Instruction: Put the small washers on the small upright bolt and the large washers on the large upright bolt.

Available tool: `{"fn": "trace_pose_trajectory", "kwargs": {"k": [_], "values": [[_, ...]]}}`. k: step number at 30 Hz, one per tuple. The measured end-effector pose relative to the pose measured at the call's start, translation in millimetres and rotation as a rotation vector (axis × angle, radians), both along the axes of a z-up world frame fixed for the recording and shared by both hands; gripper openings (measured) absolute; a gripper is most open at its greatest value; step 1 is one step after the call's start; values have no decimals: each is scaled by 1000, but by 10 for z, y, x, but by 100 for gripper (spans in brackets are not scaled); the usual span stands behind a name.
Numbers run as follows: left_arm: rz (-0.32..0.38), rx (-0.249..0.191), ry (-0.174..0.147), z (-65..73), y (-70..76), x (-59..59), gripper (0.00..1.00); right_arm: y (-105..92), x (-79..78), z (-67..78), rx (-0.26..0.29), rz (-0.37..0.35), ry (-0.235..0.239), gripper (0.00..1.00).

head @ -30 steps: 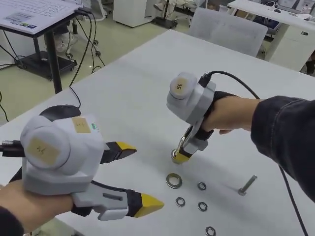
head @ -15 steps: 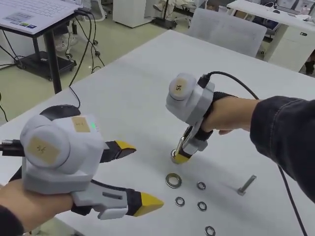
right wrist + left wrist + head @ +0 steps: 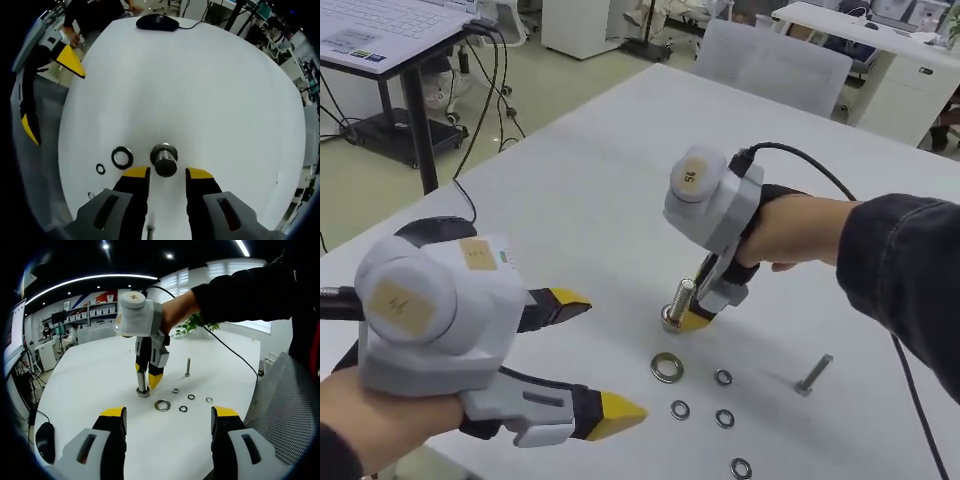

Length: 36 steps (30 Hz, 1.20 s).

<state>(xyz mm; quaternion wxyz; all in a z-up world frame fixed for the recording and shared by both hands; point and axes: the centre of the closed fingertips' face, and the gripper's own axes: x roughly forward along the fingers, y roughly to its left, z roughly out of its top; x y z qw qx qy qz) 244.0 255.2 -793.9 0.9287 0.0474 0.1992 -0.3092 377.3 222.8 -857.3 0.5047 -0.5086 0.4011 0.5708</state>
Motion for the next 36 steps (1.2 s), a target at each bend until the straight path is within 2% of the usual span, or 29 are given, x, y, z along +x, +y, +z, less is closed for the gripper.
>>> {"fn": "trace_pose_trajectory", "kwargs": {"k": [4,19,23,29,36], "values": [[-1,0,-1,3,-5,1,68,-67,1,24,0,-13,-1,29],[-6,6,-2,1,-8,6,68,-225,-223,6,-6,5,3,30],[-6,8,-2,0,-2,5,68,-225,-292,7,0,9,5,30],[-9,12,-2,-2,-2,-6,68,-181,-478,-8,13,36,15,30],[-14,15,-1,5,-9,-24,68,-148,-622,-74,13,52,25,30]]}}
